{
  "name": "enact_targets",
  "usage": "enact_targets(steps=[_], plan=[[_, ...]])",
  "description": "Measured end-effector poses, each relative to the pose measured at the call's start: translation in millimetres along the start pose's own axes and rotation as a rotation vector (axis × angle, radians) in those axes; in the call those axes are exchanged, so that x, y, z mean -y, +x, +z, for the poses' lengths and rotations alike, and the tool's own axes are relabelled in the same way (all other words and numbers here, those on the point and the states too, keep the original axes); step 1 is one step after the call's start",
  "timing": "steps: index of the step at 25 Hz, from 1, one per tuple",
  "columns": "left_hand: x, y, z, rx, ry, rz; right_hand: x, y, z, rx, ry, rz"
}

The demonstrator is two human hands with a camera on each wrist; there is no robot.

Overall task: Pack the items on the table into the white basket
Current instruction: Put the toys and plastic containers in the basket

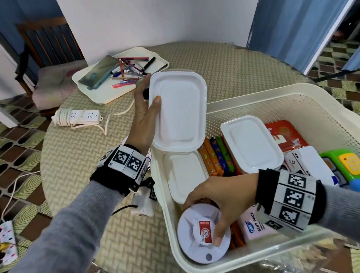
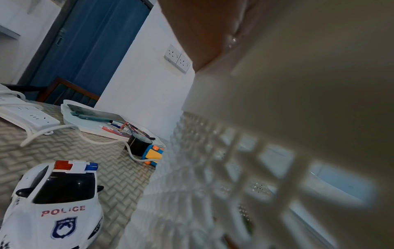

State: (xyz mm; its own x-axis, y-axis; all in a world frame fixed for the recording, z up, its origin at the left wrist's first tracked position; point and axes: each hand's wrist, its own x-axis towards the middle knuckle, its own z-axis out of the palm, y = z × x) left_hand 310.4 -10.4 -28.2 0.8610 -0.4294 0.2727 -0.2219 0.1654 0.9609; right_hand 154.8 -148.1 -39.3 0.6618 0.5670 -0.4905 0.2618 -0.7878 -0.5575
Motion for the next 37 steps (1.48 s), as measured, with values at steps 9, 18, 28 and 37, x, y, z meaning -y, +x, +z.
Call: enact_targets(steps=[9, 18, 28, 37], plan=[[-16, -9, 12, 0.005, 0.022, -0.105, -22, -36, -37, -0.594, 0.193, 0.113], [-26, -18, 21, -0.029, 0.221, -0.15, -115, -51, -44, -0.908, 0.179, 0.697], [-90, -14, 27, -0.147, 0.335, -0.202, -135, -53, -46, -0.907, 0.584, 0.612], [-38, -41, 71, -0.181, 0.765, -0.511, -140, -97, -70, -1.063, 0.698, 0.351]])
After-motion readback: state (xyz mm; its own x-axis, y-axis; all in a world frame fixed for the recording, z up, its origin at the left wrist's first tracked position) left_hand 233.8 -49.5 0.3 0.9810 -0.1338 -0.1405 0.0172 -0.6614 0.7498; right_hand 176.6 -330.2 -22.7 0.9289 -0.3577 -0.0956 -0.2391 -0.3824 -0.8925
